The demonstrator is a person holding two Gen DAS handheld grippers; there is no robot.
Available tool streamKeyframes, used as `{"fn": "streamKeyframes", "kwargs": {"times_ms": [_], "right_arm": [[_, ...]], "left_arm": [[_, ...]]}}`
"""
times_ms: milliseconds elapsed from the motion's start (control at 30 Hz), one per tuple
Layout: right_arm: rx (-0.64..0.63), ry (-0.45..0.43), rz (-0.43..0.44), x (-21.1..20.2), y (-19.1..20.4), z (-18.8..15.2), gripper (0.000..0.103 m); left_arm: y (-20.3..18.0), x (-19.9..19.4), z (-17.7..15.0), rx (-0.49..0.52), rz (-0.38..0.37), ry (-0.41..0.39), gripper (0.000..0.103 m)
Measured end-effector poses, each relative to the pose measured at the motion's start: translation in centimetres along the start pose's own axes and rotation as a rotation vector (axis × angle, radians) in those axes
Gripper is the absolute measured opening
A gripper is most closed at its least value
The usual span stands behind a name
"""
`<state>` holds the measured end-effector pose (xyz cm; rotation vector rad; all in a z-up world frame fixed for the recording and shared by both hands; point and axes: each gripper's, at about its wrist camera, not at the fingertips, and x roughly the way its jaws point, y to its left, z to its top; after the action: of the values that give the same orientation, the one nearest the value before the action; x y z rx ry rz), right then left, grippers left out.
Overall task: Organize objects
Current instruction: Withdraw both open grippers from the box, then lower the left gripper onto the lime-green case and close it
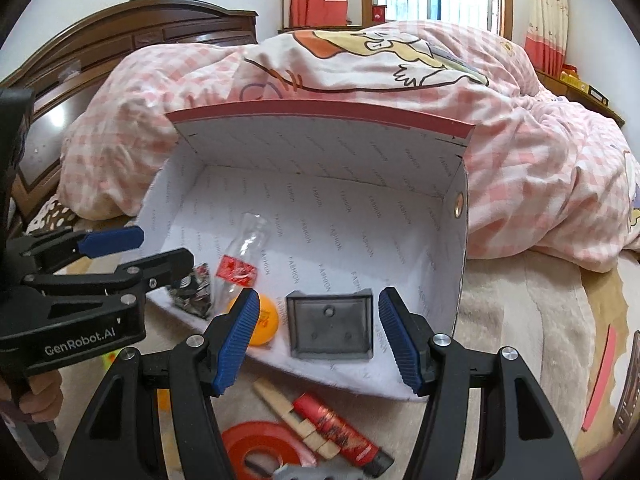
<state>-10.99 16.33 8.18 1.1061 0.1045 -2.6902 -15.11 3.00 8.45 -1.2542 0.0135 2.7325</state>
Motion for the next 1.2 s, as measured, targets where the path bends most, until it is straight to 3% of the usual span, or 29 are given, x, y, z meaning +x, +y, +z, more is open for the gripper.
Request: {"fn": "streamKeyframes", "kwargs": {"times_ms": [567,1200], "right_arm": [[-0.027,-0.023,0.047,-5.4,3.5,-4.5,0.063],[0.021,0.047,0.054,-7.3,3.5,-12.2,0.063]], "left_arm": [[1.6,-5.2,-6.5,-0.027,0.018,0.008,0.062],[1.9,-6.3,-13.3,-0.017,-0.032,0.048,0.062]]}}
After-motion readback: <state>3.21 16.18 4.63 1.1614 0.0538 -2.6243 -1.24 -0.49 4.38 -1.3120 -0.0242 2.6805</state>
